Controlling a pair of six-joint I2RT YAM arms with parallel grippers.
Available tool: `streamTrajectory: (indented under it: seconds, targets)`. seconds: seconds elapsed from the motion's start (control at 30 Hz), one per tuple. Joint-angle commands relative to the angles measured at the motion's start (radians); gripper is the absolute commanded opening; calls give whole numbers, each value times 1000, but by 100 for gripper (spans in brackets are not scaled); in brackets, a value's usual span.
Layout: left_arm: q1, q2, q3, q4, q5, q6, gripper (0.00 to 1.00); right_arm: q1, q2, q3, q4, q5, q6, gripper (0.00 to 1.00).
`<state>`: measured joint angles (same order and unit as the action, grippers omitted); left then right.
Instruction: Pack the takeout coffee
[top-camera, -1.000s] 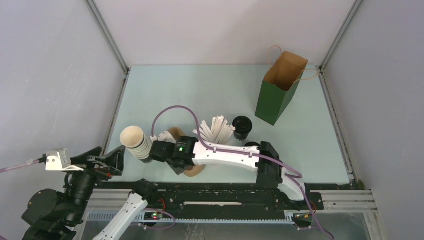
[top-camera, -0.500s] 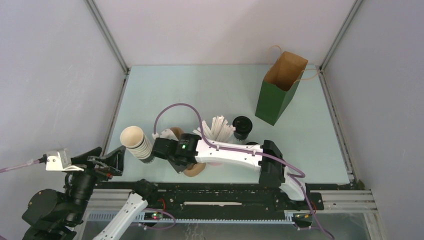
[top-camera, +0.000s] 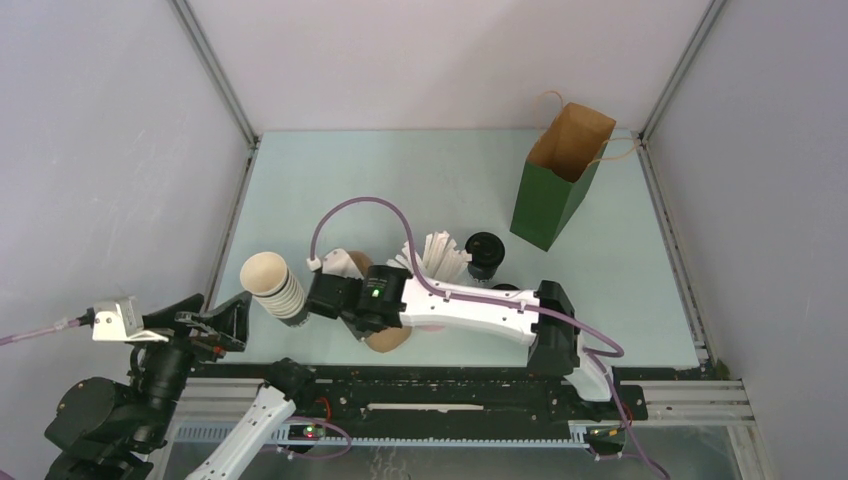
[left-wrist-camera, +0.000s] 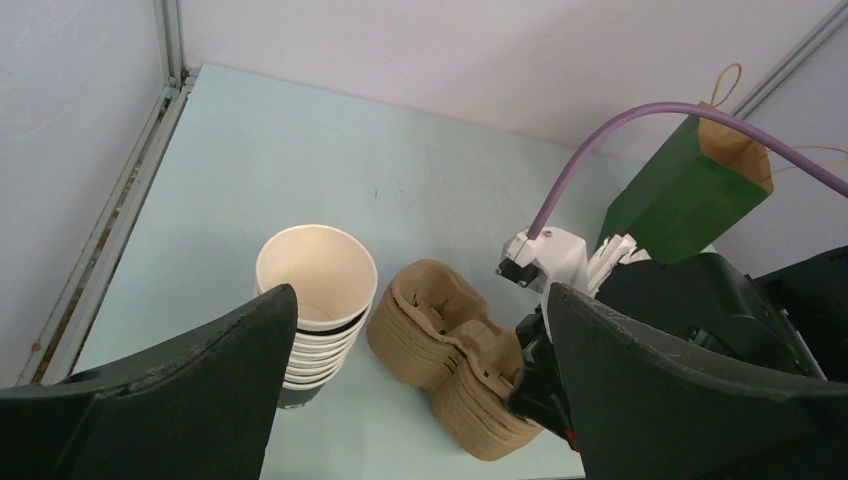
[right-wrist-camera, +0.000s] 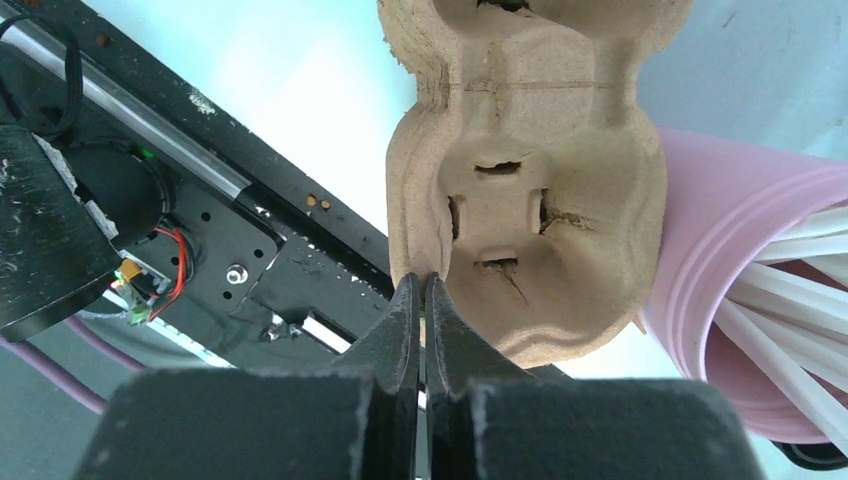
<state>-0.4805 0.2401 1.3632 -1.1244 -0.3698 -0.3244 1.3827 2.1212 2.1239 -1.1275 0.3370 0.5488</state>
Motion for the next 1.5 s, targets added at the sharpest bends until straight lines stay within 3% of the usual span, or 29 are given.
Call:
streamTrajectory:
  seconds: [0.0,0.13,0.27,0.57,0.73,1.0,1.17,1.47]
  targets:
    - [-3,-9,-17,18,-5,-8,100,24,-22,78,-32,138,23,0]
    - [-4,-16,-29,18,-7,-13,100,42,42,116,-82,220,9,0]
    - [-4,-23,-17,10,-29,-15,100,96,154,350,-220,347,-38,0]
    - [-4,-78,-6,9,-133,-41,100,108,144,267,-147,376,-100,0]
    - [-3,-94,-6,-9,-164,-54,100,132,205,362,-199,456,-160,0]
    - [-4,-106,-65,-102,-196,-177,99,133,8,36,122,426,-242,0]
    - [-3,-148,-123,-131,-182,-221,98,135,5,37,130,449,-241,0]
    - [-4,-138,-94,-121,-206,-205,99,158,-21,82,147,469,-263,0]
